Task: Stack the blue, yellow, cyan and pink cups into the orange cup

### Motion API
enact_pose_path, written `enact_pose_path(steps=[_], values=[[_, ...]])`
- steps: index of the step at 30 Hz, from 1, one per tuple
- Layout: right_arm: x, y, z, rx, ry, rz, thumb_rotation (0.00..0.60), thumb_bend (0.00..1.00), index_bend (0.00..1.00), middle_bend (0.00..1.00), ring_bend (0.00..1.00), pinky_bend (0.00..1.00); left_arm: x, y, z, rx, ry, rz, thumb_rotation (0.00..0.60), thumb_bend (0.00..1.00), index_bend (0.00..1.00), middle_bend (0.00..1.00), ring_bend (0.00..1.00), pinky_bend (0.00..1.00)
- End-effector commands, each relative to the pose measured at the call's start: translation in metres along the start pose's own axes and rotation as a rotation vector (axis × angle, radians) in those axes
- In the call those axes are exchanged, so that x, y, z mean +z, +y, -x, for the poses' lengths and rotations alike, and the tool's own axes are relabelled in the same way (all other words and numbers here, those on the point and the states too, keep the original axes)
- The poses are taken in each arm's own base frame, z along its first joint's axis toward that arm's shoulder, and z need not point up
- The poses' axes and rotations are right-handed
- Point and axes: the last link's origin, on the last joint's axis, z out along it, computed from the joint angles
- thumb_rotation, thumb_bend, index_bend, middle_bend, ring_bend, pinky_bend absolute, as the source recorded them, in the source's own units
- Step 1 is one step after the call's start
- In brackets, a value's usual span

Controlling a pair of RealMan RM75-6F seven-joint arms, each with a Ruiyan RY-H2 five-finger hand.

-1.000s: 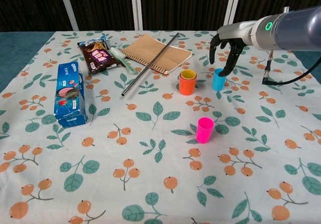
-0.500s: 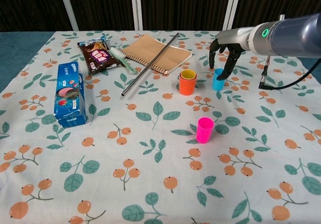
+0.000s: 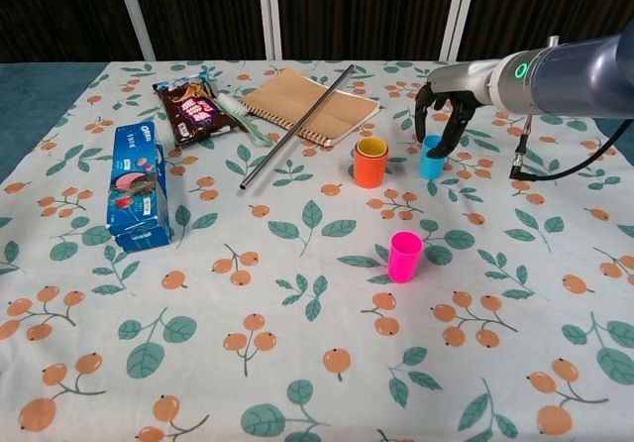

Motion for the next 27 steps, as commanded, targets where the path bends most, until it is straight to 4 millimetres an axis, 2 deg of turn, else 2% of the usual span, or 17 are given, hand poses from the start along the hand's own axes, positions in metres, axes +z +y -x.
enact_pose_path(steps=[1,18,27], values=[[0.0007,0.0012,0.0013,0.003,-0.004,0.002,0.600,0.39,0.45,0.00,0.12,0.21,0.0000,0.0000,0.0000,0.000,0.000,-0.001,0.600,0.19,0.23,0.01,0.00,0.00],[0.0034,0.0072,0.0028,0.013,-0.006,0.012,0.600,0.39,0.46,0.00,0.12,0.21,-0.0001,-0.0004,0.0013,0.004,-0.012,-0.007,0.600,0.19,0.23,0.01,0.00,0.00],[0.0028,0.0053,0.0029,0.015,-0.010,0.002,0.600,0.39,0.49,0.00,0.12,0.21,-0.0005,-0.0003,0.0012,0.003,-0.014,-0.009,0.600,0.19,0.23,0.01,0.00,0.00]])
